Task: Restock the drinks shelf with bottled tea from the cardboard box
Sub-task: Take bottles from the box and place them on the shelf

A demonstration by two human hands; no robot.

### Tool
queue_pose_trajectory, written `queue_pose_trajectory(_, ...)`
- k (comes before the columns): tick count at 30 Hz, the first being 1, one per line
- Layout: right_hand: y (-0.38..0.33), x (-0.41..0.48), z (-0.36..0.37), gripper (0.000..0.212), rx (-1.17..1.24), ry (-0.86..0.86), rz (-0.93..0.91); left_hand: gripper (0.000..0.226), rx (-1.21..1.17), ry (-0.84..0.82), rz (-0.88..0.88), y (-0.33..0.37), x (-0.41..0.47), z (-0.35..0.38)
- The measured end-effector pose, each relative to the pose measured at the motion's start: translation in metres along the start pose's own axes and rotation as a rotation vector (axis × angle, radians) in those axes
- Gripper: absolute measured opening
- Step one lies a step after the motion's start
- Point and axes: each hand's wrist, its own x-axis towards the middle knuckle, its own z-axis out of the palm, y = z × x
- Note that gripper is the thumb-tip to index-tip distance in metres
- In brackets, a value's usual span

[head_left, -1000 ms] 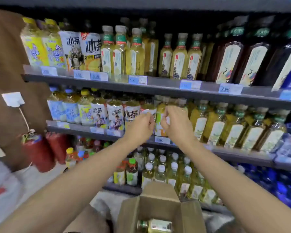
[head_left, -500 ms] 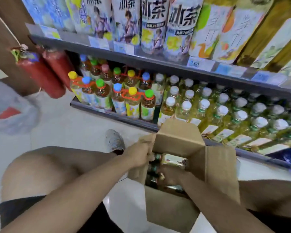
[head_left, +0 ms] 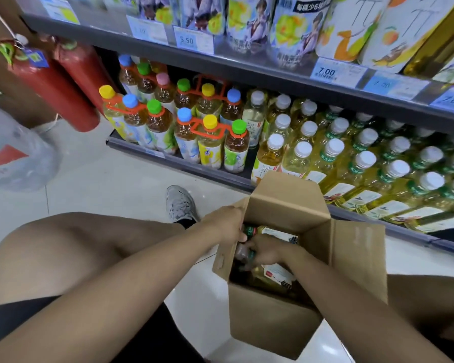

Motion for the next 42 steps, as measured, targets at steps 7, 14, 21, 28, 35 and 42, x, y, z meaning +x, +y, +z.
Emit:
queue_pose_trajectory(7, -0.023, -0.09, -0.076, 0.036, 0.679, 0.479, -0.164, 0.06, -0.112, -0.051, 0.075, 0.015, -0.021, -0.012)
queue_pose_trajectory(14, -0.083, -0.141, -0.109, 0.035, 0.815, 0.773, -0.417, 0.071, -0.645, 0.513, 0.141, 0.035, -0.044, -0.013)
queue_pose_trajectory(21, -0.054, -0.133, -0.078, 0.04, 0.512, 0.906, -0.117, 0.058, -0.725, 0.72, 0.089, 0.022, -0.051, -0.041)
queue_pose_trajectory(28, -0.004, -0.016, -0.003, 0.015, -0.037, 0.415, 0.131, 0.059, -0.765, 0.671, 0.022, 0.012, -0.026, -0.039)
queue_pose_trajectory(35, 0.01, 0.07, 0.014, 0.037, -0.23, 0.406, 0.211, 0.063, -0.771, 0.621, 0.005, -0.002, -0.009, -0.038)
queue_pose_trajectory(42, 0.01, 0.095, 0.015, 0.026, -0.333, 0.388, 0.278, 0.064, -0.742, 0.585, 0.015, 0.004, 0.001, -0.045)
